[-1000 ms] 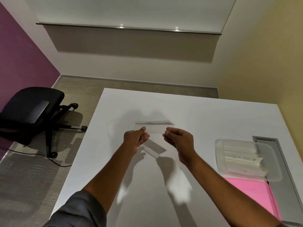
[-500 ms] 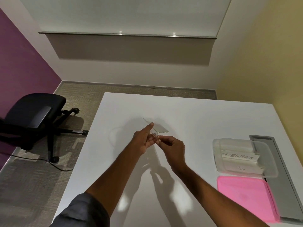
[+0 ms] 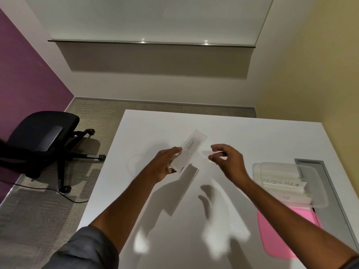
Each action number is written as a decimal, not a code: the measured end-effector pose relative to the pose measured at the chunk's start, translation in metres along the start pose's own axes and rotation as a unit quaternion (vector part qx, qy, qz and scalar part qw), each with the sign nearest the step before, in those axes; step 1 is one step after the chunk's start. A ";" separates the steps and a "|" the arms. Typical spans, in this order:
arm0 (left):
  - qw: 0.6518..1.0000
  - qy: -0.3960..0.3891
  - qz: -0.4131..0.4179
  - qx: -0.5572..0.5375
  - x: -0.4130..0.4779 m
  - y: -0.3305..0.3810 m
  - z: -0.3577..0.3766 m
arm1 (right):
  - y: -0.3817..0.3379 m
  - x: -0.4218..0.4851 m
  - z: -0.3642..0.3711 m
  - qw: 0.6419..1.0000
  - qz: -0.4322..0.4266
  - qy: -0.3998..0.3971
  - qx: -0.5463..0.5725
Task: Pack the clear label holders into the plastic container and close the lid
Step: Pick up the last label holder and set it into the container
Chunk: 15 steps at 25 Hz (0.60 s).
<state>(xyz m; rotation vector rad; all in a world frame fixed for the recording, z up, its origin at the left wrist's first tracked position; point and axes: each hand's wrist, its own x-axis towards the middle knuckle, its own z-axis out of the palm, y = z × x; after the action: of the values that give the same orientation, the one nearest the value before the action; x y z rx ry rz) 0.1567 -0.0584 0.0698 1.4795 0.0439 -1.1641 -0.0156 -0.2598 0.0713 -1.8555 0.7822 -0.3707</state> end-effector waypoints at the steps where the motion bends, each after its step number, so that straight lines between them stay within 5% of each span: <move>1: 1.000 -0.010 0.004 0.022 -0.001 0.000 -0.001 | -0.001 0.006 -0.007 0.999 -0.015 -0.016 -0.029; 5: 0.990 -0.033 0.019 0.136 -0.006 0.000 0.000 | -0.008 0.024 -0.032 0.976 -0.071 -0.120 -0.169; 8: 0.971 -0.065 0.037 0.229 -0.009 0.001 0.009 | -0.013 0.034 -0.044 0.924 -0.103 -0.226 -0.289; 15: 0.933 -0.152 0.053 0.321 -0.013 0.002 0.043 | -0.009 0.023 -0.066 0.861 -0.084 -0.342 -0.368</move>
<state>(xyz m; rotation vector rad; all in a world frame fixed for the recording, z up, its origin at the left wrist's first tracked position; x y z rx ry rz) 0.1252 -0.0853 0.0883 1.8098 -0.6814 -1.3758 -0.0333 -0.3194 0.1040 -2.5381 0.2574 0.5635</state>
